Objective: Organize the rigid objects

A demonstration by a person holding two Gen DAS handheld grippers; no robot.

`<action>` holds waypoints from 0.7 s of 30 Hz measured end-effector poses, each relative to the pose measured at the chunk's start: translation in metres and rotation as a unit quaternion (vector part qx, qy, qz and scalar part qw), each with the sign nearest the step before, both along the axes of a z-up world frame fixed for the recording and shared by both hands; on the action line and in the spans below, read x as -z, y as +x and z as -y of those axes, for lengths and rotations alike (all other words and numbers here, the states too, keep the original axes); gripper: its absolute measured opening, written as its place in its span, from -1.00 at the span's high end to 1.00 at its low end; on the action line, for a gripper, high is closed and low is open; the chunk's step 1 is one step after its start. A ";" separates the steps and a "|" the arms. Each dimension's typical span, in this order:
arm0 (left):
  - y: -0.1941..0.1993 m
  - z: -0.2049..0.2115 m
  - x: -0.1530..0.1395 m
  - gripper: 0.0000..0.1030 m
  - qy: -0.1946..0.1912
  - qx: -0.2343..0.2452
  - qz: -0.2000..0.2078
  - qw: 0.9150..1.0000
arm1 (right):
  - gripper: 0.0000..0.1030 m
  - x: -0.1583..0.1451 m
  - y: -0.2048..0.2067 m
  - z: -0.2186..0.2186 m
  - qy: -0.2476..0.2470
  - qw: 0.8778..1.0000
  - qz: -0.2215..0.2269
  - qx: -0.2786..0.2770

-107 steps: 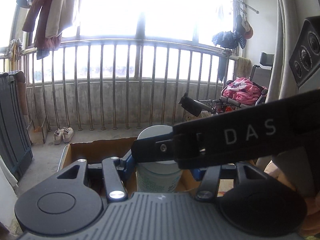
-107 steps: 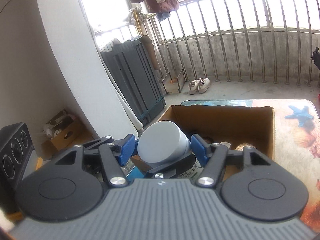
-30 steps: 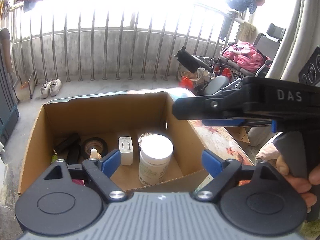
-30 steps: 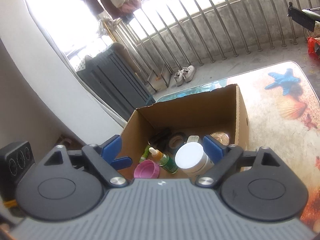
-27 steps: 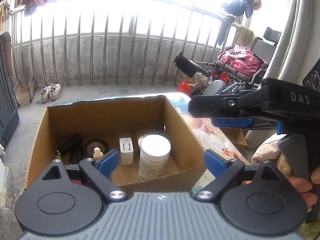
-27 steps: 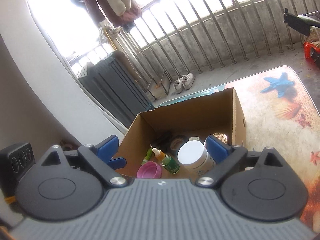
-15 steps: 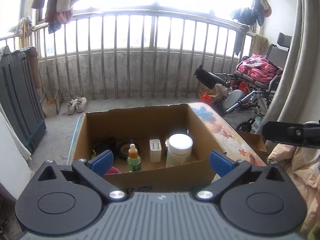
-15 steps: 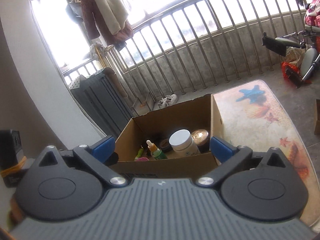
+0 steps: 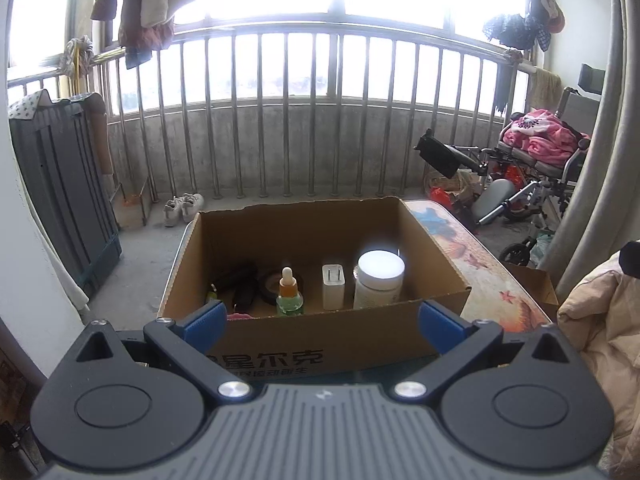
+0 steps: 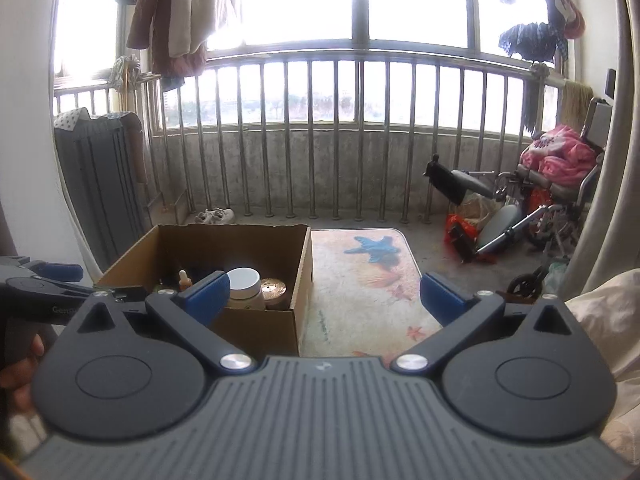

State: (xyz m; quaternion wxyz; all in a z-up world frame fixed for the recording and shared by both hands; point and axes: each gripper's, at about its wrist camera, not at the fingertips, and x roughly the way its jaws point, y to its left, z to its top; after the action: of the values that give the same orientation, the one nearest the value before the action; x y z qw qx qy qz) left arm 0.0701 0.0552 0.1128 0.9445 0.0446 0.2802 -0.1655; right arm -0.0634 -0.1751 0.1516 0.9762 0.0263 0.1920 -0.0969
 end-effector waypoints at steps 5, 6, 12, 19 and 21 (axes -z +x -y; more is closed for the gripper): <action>0.012 -0.003 0.009 -0.99 -0.001 -0.019 -0.028 0.999 | -0.98 0.015 0.025 -0.011 0.014 0.999 -0.031 -0.016; 0.015 -0.005 0.011 -0.99 -0.003 -0.022 -0.037 0.999 | -0.98 0.021 0.043 -0.015 0.016 0.999 -0.046 -0.021; 0.033 -0.013 0.022 -0.99 0.016 -0.055 -0.070 0.996 | -0.98 0.044 0.106 -0.033 0.033 0.994 -0.092 -0.048; 0.047 -0.019 0.025 -0.99 0.032 -0.061 -0.076 0.995 | -0.98 0.061 0.157 -0.047 0.044 0.989 -0.123 -0.066; 0.051 -0.019 0.025 -0.99 0.036 -0.059 -0.076 0.995 | -0.98 0.065 0.165 -0.049 0.045 0.989 -0.126 -0.068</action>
State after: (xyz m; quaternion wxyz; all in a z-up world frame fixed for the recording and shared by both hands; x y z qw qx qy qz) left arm 0.1211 0.0746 0.0881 0.9263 0.0491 0.3595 -0.1021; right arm 0.1017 -0.1260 0.0863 0.9463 0.0447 0.3192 -0.0242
